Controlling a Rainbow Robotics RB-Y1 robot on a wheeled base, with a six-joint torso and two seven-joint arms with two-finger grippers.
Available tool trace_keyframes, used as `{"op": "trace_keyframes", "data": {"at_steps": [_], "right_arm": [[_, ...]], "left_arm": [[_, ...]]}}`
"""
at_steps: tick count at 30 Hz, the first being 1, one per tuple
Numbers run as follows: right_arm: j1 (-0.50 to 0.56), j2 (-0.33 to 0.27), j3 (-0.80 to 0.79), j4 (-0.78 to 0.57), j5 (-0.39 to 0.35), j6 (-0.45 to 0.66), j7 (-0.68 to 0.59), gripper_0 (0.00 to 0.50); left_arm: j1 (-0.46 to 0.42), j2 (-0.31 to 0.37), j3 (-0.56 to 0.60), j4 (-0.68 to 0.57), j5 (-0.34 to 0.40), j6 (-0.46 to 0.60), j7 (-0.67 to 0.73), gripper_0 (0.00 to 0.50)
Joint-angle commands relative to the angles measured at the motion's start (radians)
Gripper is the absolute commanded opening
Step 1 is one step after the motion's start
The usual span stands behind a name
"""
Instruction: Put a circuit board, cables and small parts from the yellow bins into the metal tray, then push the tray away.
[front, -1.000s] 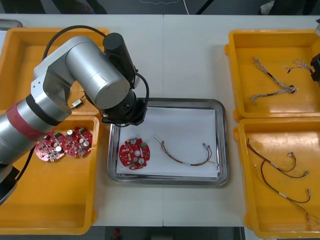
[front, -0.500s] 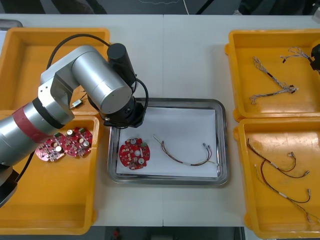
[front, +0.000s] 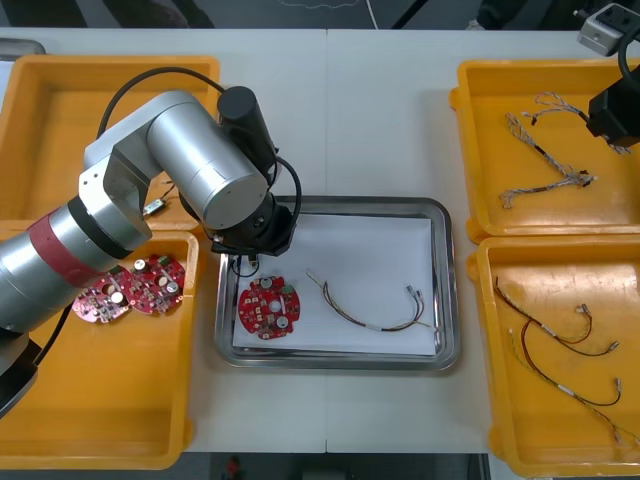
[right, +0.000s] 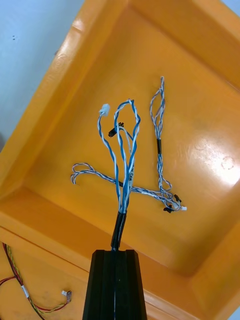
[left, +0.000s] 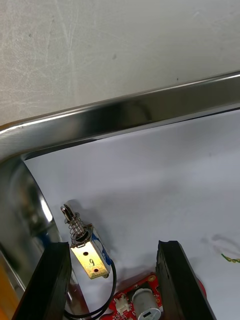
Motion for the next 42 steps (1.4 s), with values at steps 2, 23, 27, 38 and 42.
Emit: {"op": "trace_keyframes", "data": {"at_steps": [2,23,27,38,42], "right_arm": [[-0.008,-0.005,0.046,-0.072,-0.030,0.004,0.038,0.000],[-0.008,0.095,0.155,-0.204,-0.154,0.004,0.092,0.000],[-0.006,0.118,0.204,-0.250,-0.160,0.004,0.092,0.000],[-0.006,0.168,0.388,-0.325,-0.166,0.000,0.096,0.000],[-0.006,0.168,0.454,-0.325,-0.172,-0.035,0.098,0.000]], "left_arm": [[-0.042,-0.021,0.010,-0.071,0.001,0.033,0.026,0.500],[-0.061,-0.016,0.384,-0.183,0.002,0.355,-0.060,0.500],[-0.059,-0.013,0.468,-0.174,-0.010,0.355,-0.106,0.500],[-0.064,0.030,0.648,-0.103,-0.102,0.355,-0.291,0.500],[-0.067,0.037,0.680,-0.060,-0.147,0.355,-0.356,0.500]]}}
